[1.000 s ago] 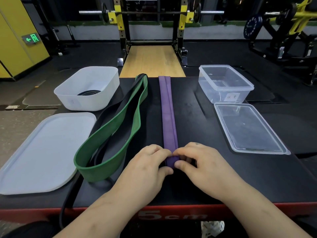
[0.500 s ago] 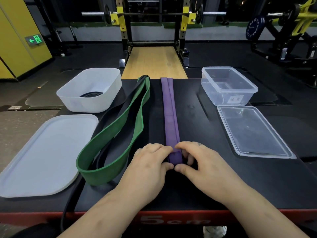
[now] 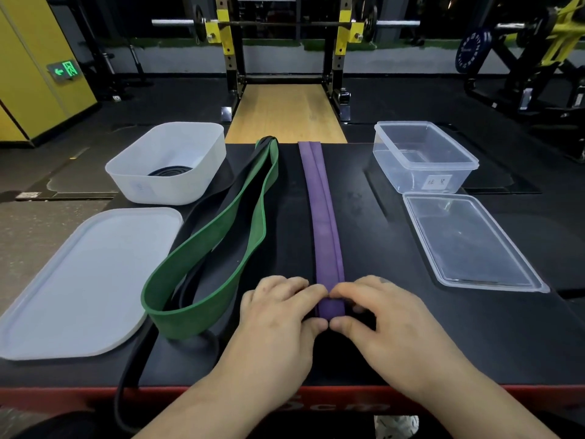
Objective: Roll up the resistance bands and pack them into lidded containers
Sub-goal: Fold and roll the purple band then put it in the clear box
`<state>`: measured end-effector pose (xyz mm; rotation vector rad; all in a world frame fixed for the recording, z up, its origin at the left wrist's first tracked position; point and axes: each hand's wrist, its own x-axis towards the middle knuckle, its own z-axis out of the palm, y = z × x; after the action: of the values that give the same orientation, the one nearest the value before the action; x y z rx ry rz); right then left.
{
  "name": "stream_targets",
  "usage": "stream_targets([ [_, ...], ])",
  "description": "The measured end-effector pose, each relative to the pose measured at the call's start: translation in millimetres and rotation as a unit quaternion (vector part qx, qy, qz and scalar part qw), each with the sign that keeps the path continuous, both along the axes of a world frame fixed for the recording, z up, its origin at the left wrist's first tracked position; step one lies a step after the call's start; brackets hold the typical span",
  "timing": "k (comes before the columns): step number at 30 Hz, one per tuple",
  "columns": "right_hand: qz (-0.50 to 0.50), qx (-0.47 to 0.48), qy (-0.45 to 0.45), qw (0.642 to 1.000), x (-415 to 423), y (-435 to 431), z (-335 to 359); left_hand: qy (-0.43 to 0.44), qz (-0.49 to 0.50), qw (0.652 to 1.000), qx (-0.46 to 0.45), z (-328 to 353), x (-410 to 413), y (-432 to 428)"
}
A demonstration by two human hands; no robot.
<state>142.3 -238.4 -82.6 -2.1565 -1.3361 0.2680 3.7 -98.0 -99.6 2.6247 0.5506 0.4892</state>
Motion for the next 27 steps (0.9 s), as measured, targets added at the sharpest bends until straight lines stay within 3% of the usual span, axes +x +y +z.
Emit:
stream_targets([
  [8,-0.039,-0.01,0.067,0.997,1,-7,5,-0.031,-0.044,0.996,-0.073,4,3,-2],
  [20,-0.018,0.003,0.037,0.999,8,-6,4,0.018,-0.028,0.998,0.044,2,5,5],
  [27,-0.006,0.004,0.042,0.999,12,-3,3,0.012,-0.066,0.998,0.022,4,10,9],
])
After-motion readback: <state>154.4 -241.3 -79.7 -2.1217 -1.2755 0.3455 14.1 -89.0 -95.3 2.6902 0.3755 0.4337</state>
